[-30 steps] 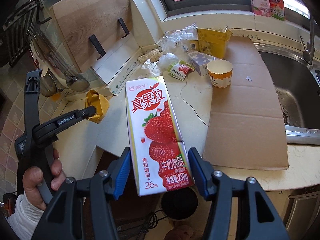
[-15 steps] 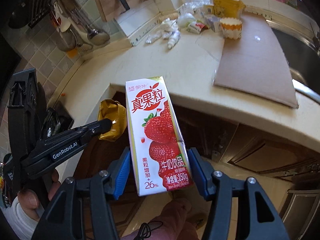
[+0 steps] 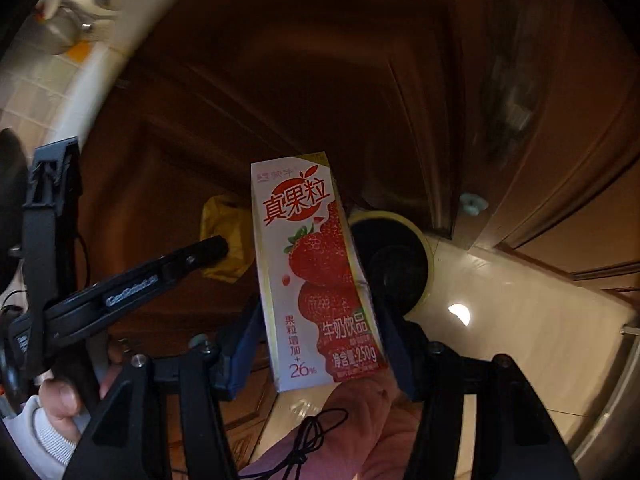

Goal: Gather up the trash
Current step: 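Carry packet and carton down over the floor bin and open both tools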

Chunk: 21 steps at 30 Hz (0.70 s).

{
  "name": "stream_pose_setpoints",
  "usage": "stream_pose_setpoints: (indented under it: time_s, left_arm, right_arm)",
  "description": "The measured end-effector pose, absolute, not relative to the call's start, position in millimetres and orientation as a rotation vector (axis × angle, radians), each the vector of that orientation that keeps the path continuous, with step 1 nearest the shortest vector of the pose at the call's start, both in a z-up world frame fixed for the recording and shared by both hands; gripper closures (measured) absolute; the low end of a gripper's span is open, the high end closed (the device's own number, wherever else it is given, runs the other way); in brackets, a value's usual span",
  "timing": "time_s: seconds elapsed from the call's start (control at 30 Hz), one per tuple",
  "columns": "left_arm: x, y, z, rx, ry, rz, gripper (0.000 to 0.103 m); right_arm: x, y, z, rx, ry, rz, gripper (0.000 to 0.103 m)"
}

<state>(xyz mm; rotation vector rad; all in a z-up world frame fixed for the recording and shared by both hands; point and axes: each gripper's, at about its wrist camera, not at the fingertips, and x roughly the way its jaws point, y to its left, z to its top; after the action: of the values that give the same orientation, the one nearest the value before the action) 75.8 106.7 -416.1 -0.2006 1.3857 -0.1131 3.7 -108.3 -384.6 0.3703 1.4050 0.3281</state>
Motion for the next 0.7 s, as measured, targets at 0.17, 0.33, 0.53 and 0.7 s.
stream_pose_setpoints:
  time_s: [0.17, 0.33, 0.53, 0.7]
  left_arm:
    - [85, 107, -490, -0.175, 1.42, -0.116, 0.098]
    - [98, 103, -541, -0.149, 1.405, -0.13, 0.097]
    - [101, 98, -593, -0.124, 1.449, -0.116, 0.048]
    - [98, 98, -604, -0.087, 1.479, -0.097, 0.048]
  right_arm:
    - [16, -97, -474, 0.359, 1.433, 0.305, 0.045]
    - [26, -79, -534, 0.27, 1.373, 0.316, 0.045]
    - [31, -71, -597, 0.185, 1.418, 0.305, 0.035]
    - [25, -86, -607, 0.196, 1.452, 0.276, 0.035]
